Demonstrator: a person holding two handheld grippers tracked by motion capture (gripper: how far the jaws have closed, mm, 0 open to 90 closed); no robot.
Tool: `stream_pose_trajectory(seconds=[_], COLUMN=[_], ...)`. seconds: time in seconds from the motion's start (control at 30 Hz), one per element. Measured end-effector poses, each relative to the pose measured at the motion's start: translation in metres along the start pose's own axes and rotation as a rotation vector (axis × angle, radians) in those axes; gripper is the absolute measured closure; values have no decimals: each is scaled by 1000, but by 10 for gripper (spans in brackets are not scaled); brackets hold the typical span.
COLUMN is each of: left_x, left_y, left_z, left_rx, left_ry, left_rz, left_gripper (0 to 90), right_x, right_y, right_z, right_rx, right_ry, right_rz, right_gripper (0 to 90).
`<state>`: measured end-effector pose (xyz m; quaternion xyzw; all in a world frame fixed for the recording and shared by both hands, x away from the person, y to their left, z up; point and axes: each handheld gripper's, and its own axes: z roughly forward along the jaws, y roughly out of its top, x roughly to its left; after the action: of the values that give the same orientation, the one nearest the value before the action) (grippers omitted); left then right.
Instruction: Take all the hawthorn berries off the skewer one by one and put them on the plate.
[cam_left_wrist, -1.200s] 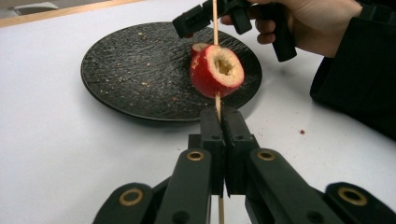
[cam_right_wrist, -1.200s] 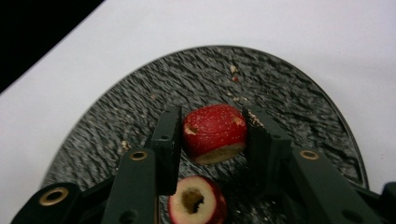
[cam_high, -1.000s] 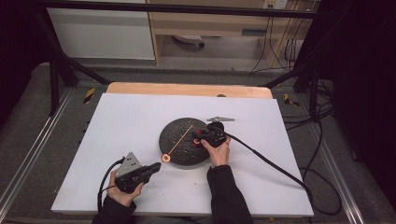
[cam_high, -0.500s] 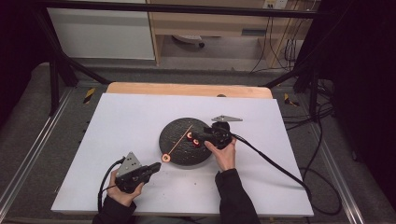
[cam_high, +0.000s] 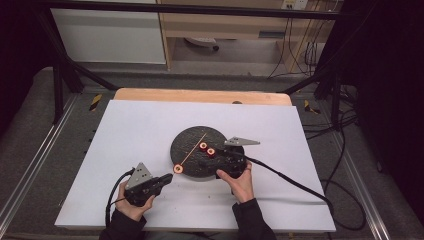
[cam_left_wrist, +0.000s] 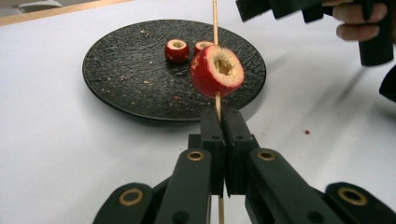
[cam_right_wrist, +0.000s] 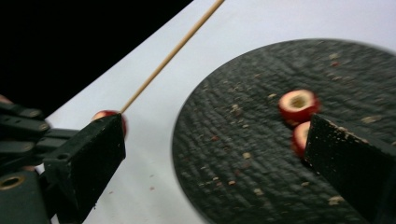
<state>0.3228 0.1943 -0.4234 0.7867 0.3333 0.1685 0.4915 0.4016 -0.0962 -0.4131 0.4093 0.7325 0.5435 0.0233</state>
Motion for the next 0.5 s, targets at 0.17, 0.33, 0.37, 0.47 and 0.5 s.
stream_pose_trajectory(seconds=[0.17, 0.33, 0.37, 0.47, 0.5], left_x=[-2, -4, -5, -8, -9], left_y=[0, 2, 2, 4, 4], left_z=[3, 8, 9, 13, 15], left_rx=[5, 5, 5, 6, 7], left_ry=[-2, -10, -12, -17, -19], left_rz=[0, -1, 0, 4, 5], left_gripper=[883, 883, 883, 883, 883], right_x=[7, 11, 12, 13, 14], right_y=[-11, -15, -16, -18, -19], right_z=[6, 7, 7, 7, 7], right_rx=[-20, -31, -29, -29, -29], right_ry=[30, 52, 56, 76, 81], right_rz=[26, 33, 39, 42, 42], right_gripper=[69, 69, 72, 104, 114])
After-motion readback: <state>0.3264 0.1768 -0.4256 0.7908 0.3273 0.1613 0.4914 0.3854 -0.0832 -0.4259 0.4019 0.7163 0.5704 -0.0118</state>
